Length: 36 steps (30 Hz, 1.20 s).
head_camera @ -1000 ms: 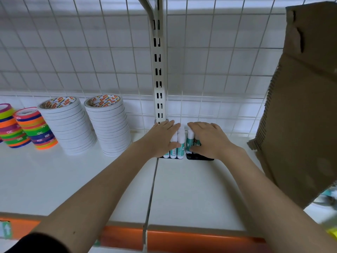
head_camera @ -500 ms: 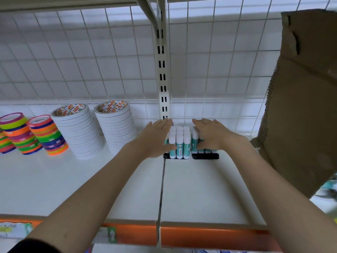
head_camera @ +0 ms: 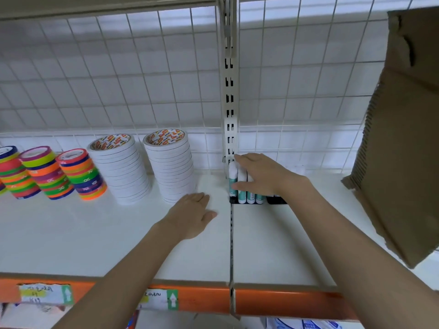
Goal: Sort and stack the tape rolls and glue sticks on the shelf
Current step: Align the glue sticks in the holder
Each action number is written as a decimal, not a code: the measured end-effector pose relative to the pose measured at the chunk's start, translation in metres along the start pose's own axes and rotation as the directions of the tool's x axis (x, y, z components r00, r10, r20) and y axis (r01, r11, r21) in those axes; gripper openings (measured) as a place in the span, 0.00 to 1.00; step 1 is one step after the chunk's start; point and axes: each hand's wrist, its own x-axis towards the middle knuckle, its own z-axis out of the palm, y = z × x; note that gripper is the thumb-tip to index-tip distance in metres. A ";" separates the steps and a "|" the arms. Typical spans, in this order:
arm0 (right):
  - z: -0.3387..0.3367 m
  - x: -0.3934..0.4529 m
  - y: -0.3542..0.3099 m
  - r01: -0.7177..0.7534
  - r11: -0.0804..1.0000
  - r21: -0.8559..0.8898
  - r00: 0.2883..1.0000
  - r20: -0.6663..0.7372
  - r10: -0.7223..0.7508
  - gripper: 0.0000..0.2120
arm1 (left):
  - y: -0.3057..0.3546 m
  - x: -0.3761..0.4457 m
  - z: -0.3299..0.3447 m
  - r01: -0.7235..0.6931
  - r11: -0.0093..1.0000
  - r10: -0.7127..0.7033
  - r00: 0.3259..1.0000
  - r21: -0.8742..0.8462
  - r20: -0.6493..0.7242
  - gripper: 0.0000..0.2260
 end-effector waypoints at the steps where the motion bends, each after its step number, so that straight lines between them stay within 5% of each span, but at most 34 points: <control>1: 0.003 0.002 -0.002 -0.002 1.000 -0.001 1.000 -0.008 0.002 0.36 | 0.000 -0.001 0.002 -0.005 1.000 0.005 1.000 -0.001 -0.006 0.26; 13: 0.033 0.021 -0.004 -0.041 0.988 -0.146 0.982 -0.188 0.013 0.29 | -0.009 -0.002 0.012 -0.033 0.999 0.033 0.999 -0.007 0.012 0.25; 36: 0.037 0.034 -0.014 -0.025 0.992 -0.127 0.981 -0.196 -0.001 0.27 | -0.017 0.000 0.008 -0.079 0.996 0.078 0.997 0.036 0.025 0.24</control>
